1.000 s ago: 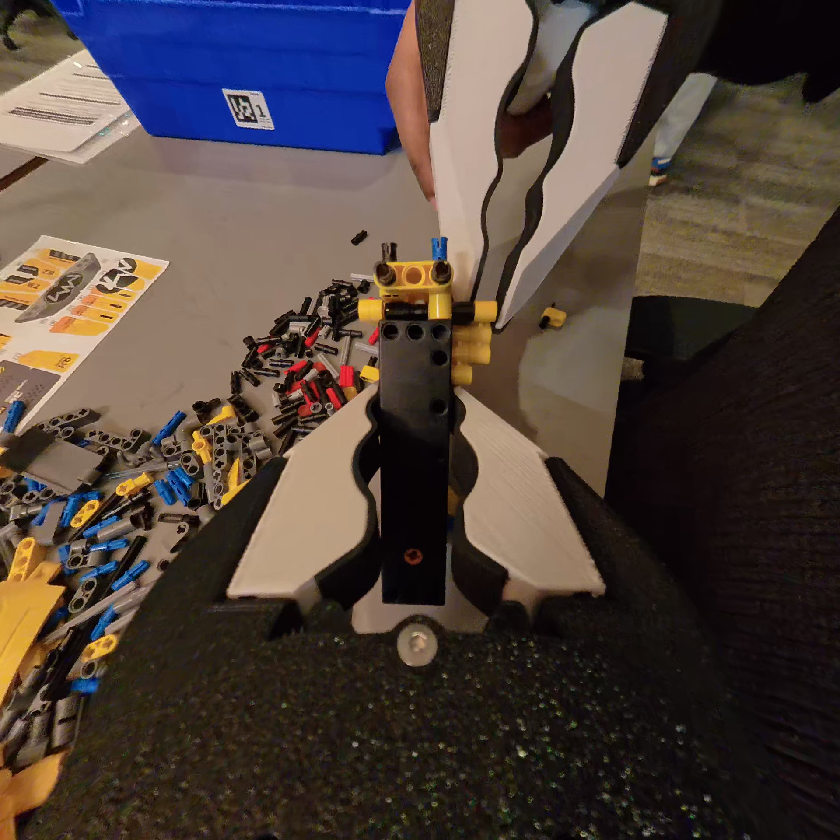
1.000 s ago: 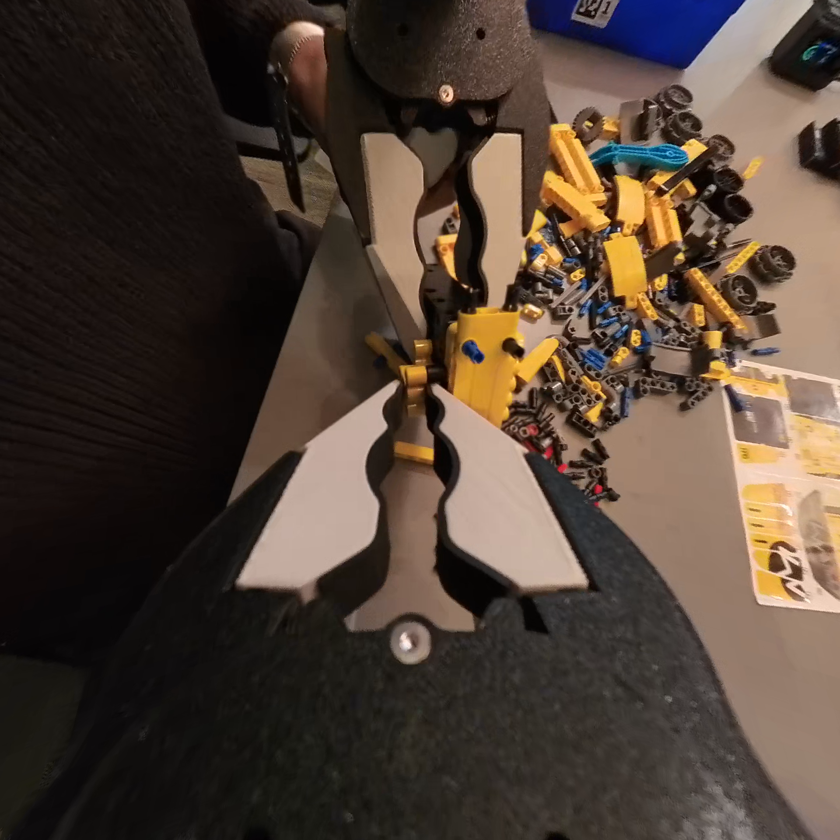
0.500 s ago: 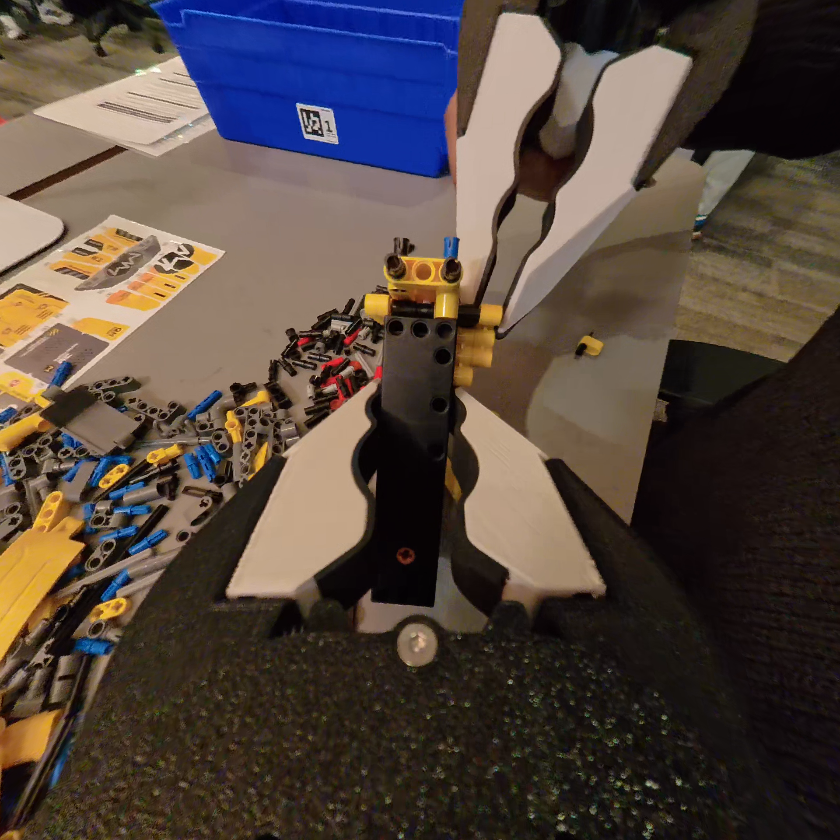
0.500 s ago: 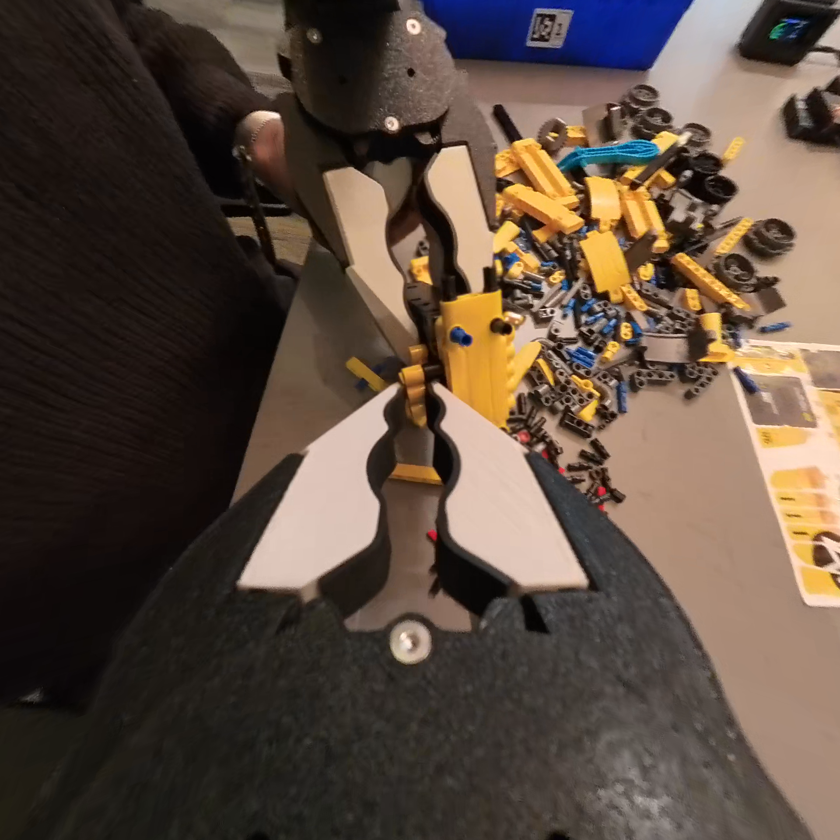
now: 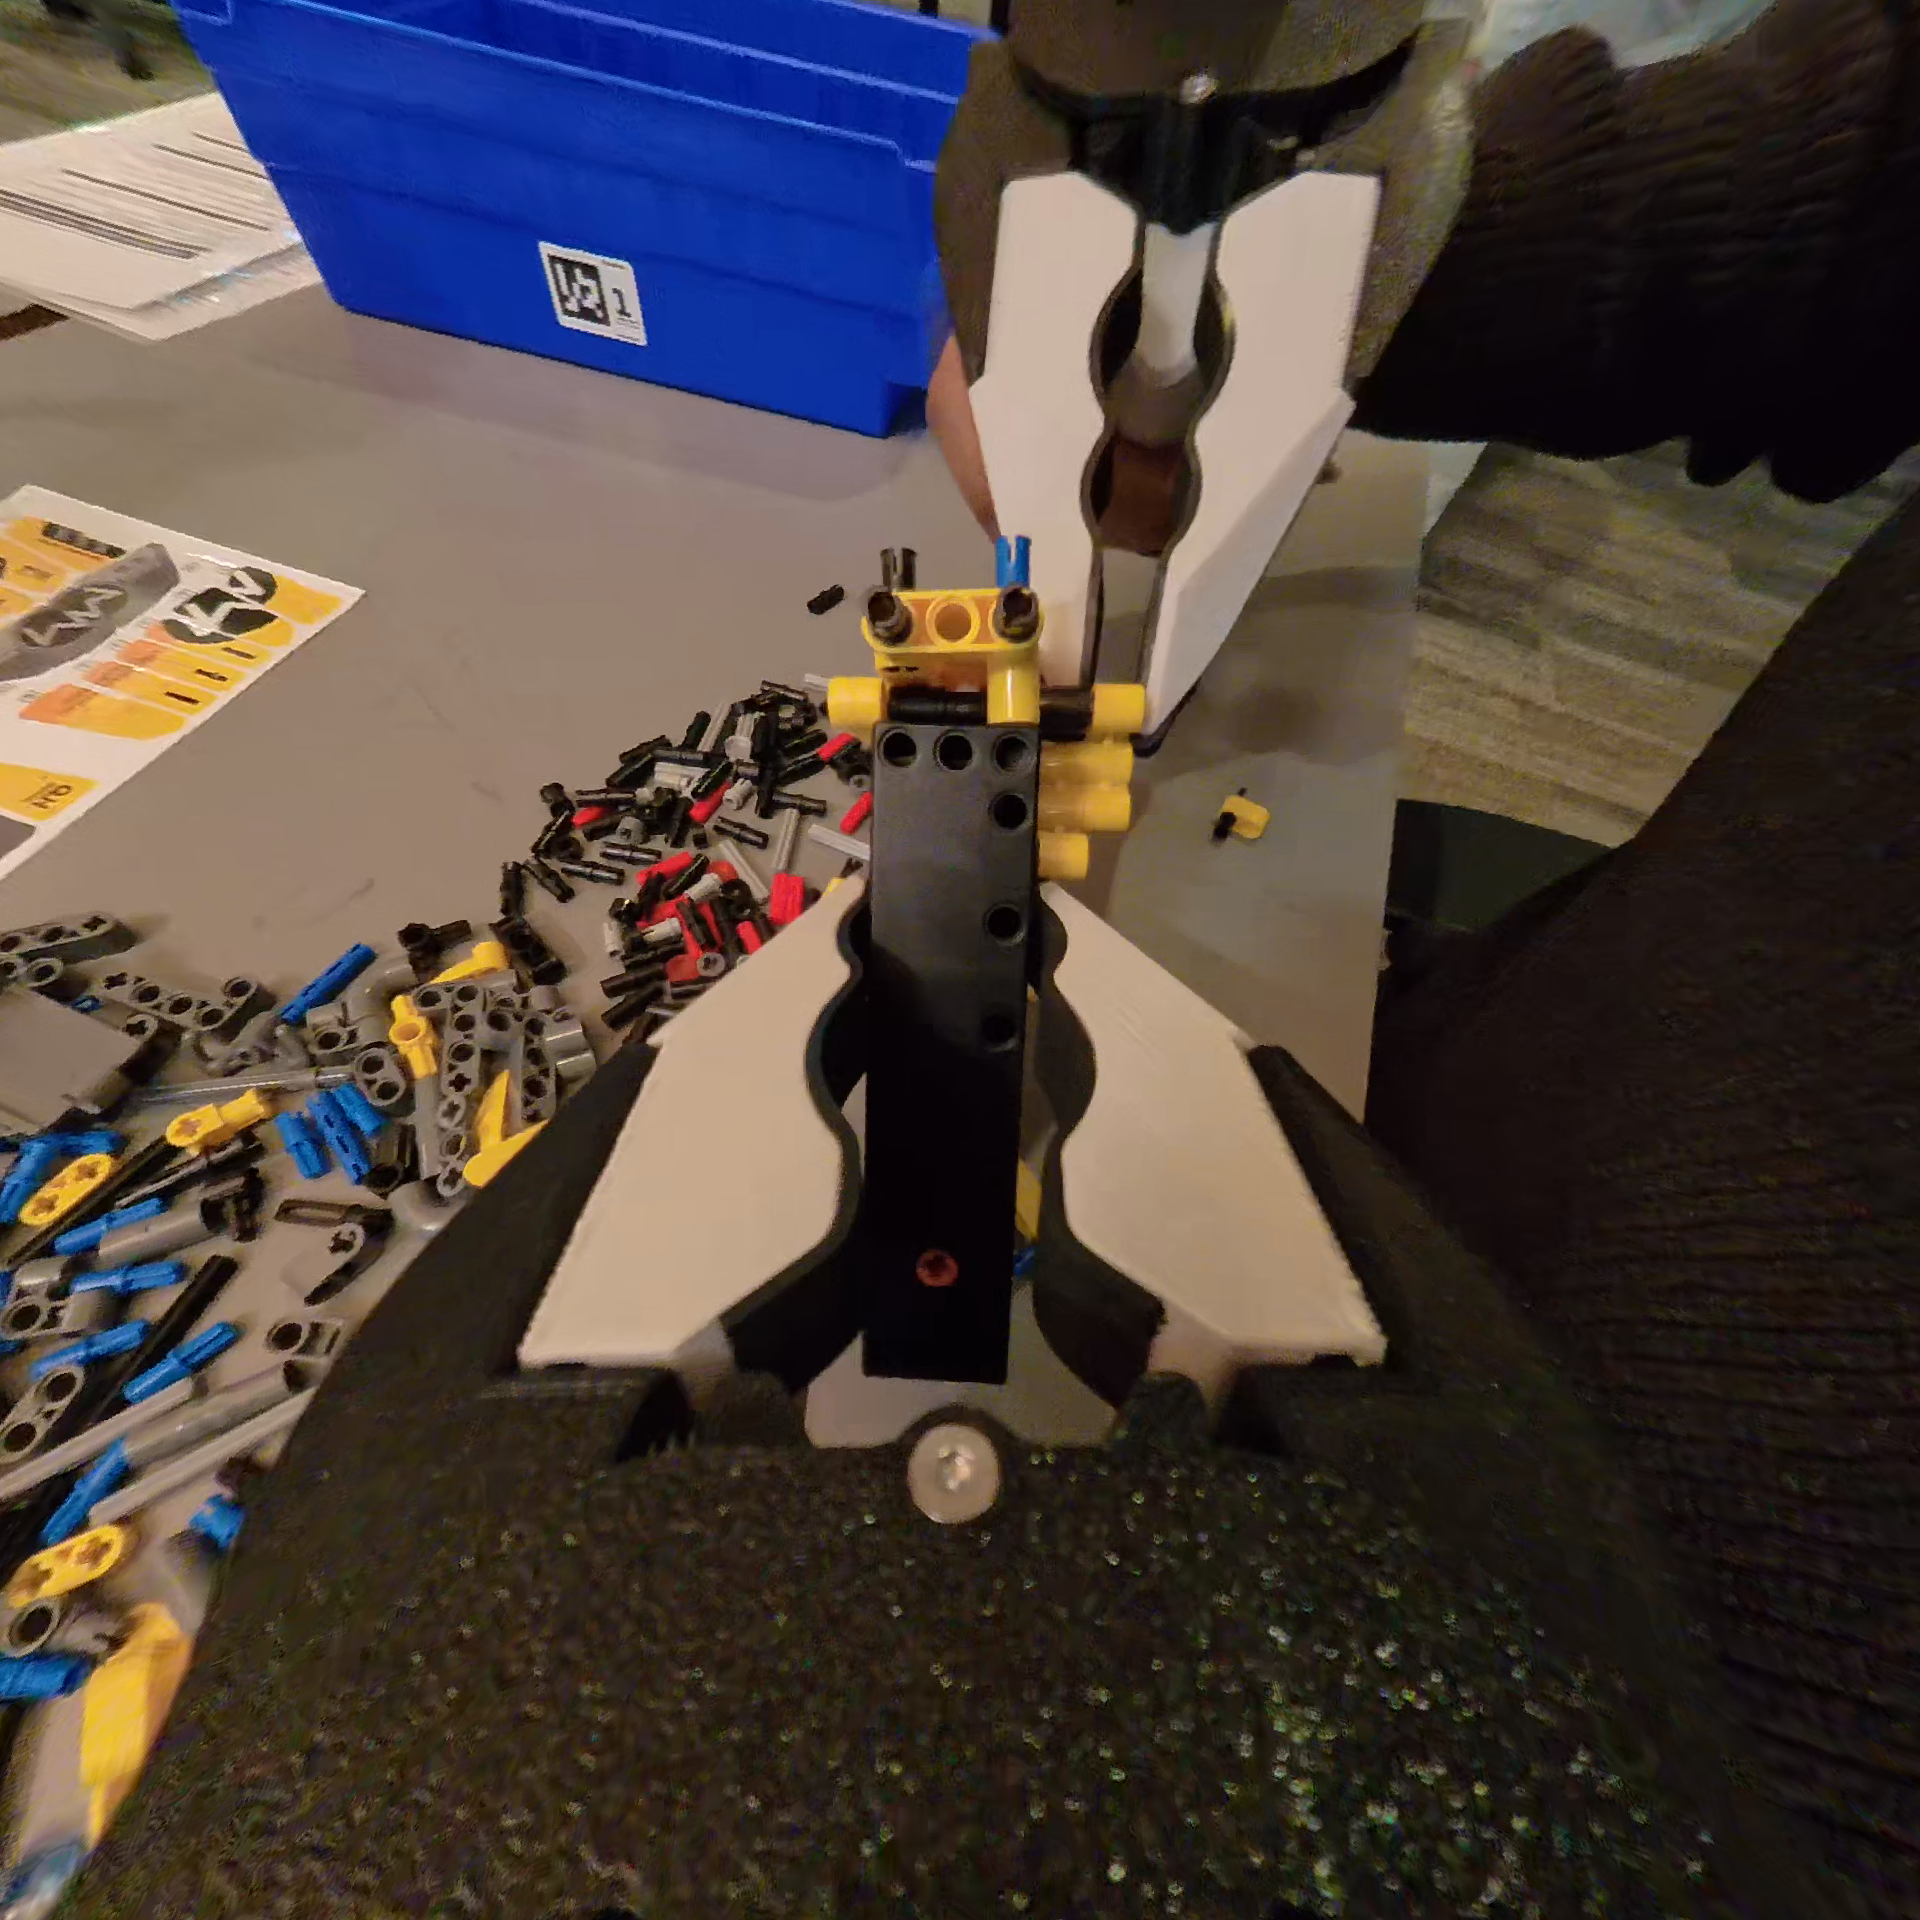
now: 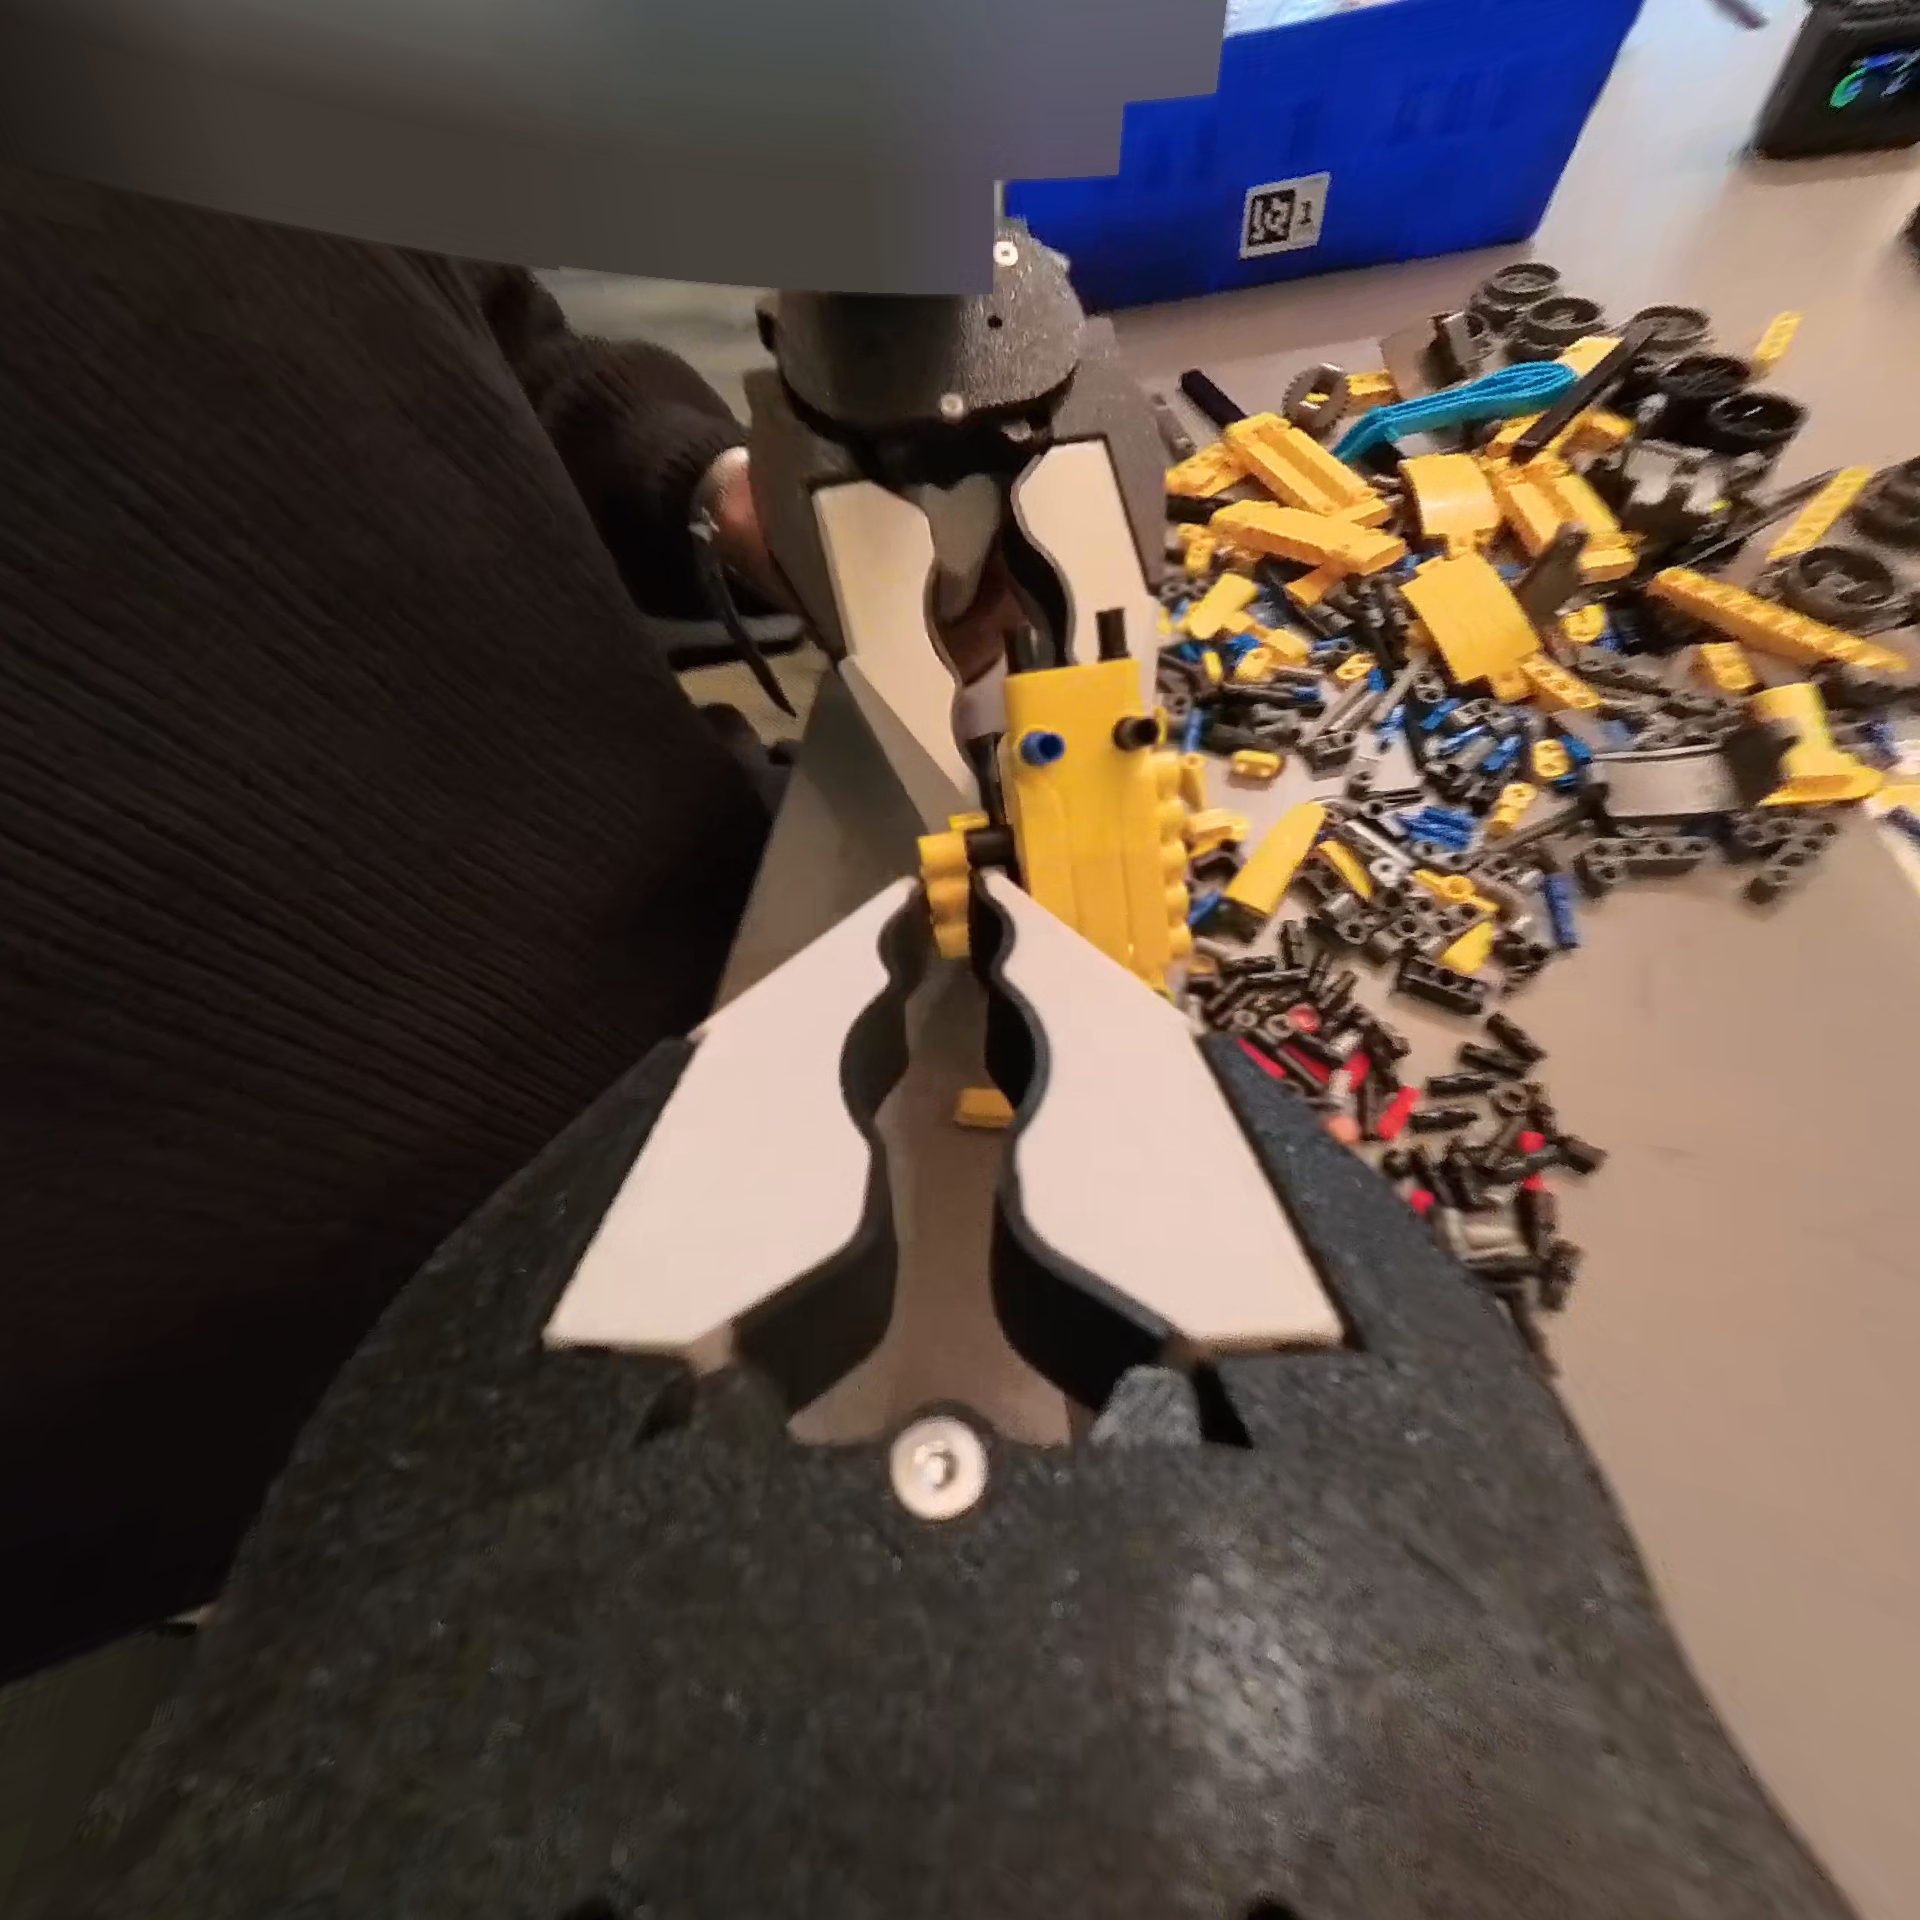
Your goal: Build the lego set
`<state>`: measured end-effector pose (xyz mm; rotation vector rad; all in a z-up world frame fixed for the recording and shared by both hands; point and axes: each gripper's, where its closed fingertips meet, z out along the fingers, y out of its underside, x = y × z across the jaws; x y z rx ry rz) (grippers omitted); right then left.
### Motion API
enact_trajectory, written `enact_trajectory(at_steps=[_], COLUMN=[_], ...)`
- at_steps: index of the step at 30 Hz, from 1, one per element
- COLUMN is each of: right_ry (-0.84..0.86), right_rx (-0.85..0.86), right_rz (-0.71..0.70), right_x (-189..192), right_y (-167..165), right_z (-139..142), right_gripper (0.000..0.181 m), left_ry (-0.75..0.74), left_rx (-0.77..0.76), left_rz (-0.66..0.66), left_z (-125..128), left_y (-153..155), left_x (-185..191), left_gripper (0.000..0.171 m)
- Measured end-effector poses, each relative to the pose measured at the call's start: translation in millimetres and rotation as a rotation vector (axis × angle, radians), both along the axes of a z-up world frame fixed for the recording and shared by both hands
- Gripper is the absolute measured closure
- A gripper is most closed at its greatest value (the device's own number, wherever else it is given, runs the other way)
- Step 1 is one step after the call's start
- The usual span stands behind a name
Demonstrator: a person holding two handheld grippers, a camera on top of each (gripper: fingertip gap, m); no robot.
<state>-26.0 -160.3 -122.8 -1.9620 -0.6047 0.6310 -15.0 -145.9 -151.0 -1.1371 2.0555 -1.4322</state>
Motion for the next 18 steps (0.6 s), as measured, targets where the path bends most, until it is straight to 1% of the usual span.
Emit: enact_trajectory(at_steps=[1, 6, 9, 13, 18], right_ry=[0.039, 0.13, 0.037, -0.18, -0.336], right_rx=[-0.008, -0.03, -0.006, 0.058, 0.126], right_rz=[0.004, 0.03, 0.02, -0.005, -0.014], right_x=[1.0, 3.2, 1.8, 1.5, 0.7], right_y=[-0.2, -0.8, 0.6, 2.7, 3.7], right_z=[0.6, 2.3, 1.9, 1.0, 1.3], right_gripper=[0.175, 0.175, 0.174, 0.174, 0.174], left_ry=[0.005, 0.025, 0.047, 0.058, 0.053], left_rx=[-0.009, -0.028, -0.055, -0.048, -0.062], left_rz=[-0.002, -0.031, -0.029, -0.011, -0.024], left_z=[0.1, 0.6, 0.5, 0.4, 1.1], left_y=[0.0, -1.6, -0.9, 1.8, 2.1], left_x=[0.9, 1.3, 0.8, 1.8, 1.2], left_gripper=[0.146, 0.147, 0.146, 0.145, 0.145])
